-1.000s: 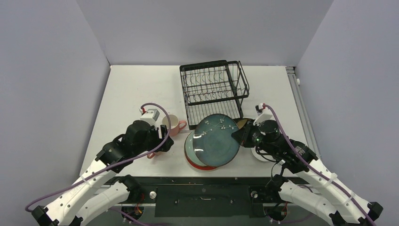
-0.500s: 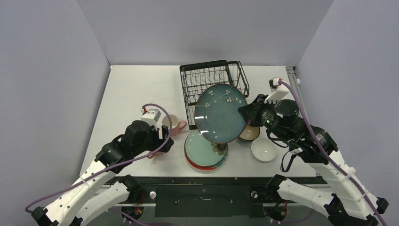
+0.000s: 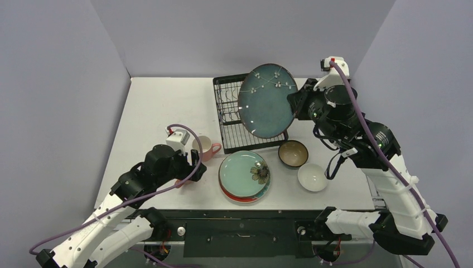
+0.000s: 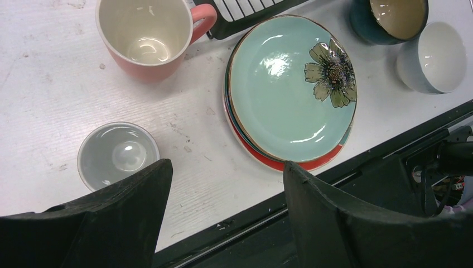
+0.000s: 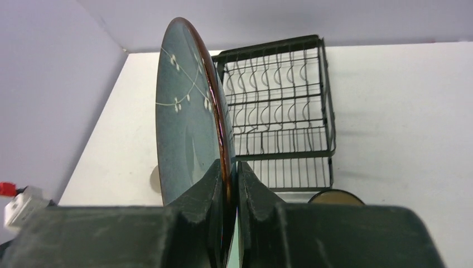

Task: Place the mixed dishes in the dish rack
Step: Insert the plate into the dish rack.

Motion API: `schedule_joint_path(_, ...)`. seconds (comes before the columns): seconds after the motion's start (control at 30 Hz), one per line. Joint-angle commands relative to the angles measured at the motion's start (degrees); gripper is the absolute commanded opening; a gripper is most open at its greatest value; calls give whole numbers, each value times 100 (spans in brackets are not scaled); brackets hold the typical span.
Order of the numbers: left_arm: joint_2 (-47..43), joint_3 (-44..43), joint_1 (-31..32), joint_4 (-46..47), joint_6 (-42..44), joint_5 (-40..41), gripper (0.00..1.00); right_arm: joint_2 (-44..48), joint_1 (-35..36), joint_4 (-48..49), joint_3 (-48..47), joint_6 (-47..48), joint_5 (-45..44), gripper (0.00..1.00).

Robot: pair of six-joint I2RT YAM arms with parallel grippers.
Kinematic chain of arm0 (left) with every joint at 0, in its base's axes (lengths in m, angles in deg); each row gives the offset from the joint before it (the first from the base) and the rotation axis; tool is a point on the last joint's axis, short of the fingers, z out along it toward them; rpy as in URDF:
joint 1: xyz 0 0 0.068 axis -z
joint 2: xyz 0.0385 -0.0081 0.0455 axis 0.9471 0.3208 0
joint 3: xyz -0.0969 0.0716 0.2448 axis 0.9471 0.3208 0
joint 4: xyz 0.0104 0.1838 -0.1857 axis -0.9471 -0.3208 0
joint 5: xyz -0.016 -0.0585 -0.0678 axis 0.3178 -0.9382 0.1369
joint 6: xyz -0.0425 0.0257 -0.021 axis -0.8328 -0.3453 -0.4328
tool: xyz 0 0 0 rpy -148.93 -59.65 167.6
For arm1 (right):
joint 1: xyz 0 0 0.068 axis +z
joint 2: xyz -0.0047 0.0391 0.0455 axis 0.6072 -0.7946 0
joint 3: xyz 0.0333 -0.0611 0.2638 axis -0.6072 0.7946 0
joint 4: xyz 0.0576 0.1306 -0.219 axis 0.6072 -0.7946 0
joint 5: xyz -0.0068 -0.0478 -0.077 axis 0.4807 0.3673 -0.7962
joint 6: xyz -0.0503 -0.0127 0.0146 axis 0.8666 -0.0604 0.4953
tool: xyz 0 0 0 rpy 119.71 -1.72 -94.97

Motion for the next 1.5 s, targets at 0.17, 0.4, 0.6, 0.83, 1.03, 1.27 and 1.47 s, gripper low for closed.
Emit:
schedule_joint_path(0.17,-214,59,-33,311,46,-21,70,-547,-90,813,-1275,595,-1051,0)
schedule_joint_path(0.4,-190,50,-33,291,55,-7,70,-944,-148,884,-1746,1171,-1799,0)
schedule_joint_path(0.6,-214,55,-42,294,55,-4,70,-1201,-196,1066,-1974,1585,-2186,0)
schedule_joint_path(0.83,-216,50,-42,288,65,8,70,-1640,-198,1223,-2214,2068,-2505,0)
schedule_joint_path(1.03,-261,56,-58,285,63,36,70,-1896,-196,1461,-2283,2558,-2810,0)
schedule_joint_path(1.27,-252,51,-115,292,76,17,69,-2243,-196,1656,-2419,3177,-2962,0)
schedule_joint_path(1.47,-254,59,-159,301,80,0,69,-2447,-195,1767,-2446,3657,-2936,0)
